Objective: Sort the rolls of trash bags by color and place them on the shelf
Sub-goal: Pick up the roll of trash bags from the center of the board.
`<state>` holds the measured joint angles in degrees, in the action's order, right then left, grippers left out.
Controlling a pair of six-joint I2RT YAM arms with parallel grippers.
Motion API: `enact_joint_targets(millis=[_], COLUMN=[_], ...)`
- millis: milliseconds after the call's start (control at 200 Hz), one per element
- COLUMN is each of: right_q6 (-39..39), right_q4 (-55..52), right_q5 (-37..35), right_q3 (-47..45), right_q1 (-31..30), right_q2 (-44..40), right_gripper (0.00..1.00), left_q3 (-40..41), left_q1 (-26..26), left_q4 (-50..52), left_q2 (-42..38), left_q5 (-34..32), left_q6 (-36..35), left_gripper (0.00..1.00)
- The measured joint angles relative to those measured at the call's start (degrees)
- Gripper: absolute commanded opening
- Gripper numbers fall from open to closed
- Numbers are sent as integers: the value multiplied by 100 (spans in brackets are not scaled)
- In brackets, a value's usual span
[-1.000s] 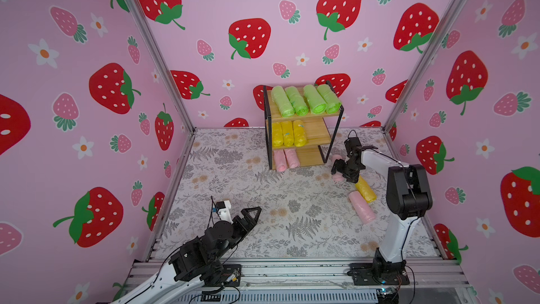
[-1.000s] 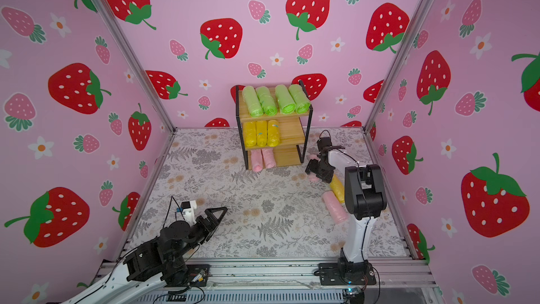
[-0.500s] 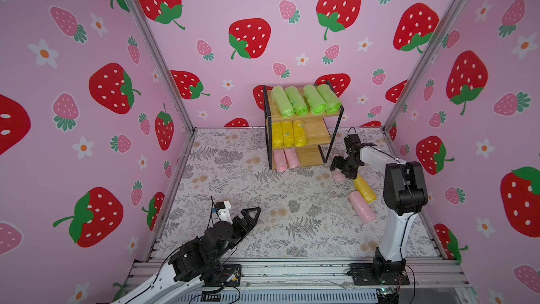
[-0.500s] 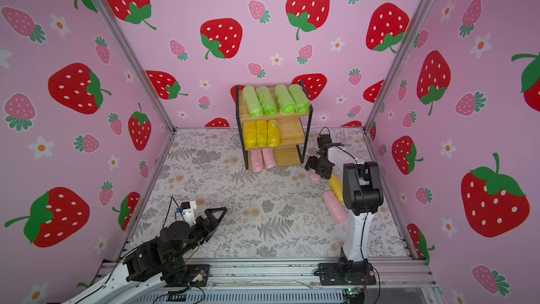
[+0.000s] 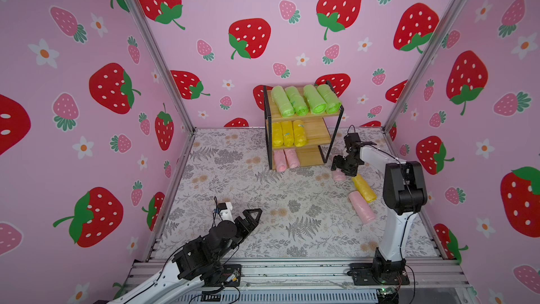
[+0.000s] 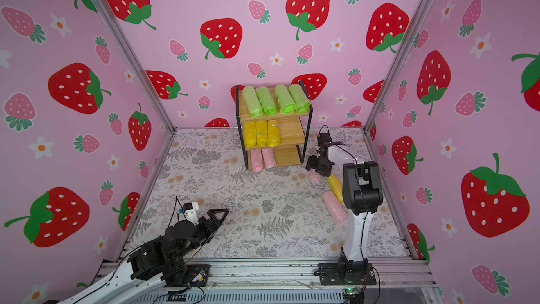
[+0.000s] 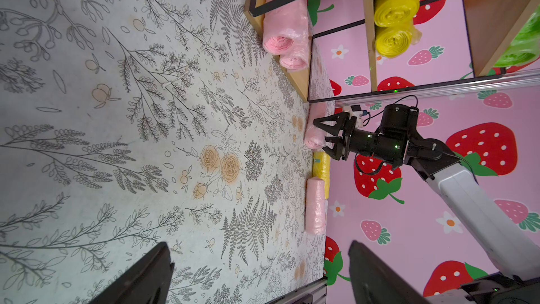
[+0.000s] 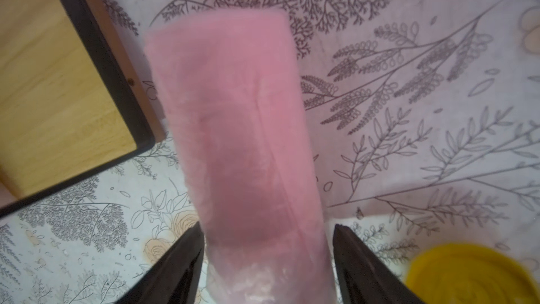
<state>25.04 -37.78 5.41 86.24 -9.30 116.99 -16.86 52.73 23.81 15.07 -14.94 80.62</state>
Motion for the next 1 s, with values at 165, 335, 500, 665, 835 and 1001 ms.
enact_joint_targets(millis=[165,335,500,665,835,1001], right_q6=[-68,39,203,304,435,702], right_q4=[22,39,334,289,105,122], right_q5=[15,39,61,192,511,940], right_q3=[90,79,-614,-1497,-2308,-2868], right_q1=[0,0,-2,-59,-310,-951], right_q2=[133,109,-319,-1084,-2031,-3152], right_gripper=[43,20,7,0,0,0], left_q3=[0,0,-11,-188,-382,-577], left_q1=[0,0,0,0,0,0], left_q4=[-4,-107,-149,-168,-385,-743], left_q2=[17,221,616,1027,1180,1316], left_q5=[-2,-2,2,26,61,199], left_q6=[2,2,-103,-407,-907,-1453], left_gripper=[98,98,98,99,100,100])
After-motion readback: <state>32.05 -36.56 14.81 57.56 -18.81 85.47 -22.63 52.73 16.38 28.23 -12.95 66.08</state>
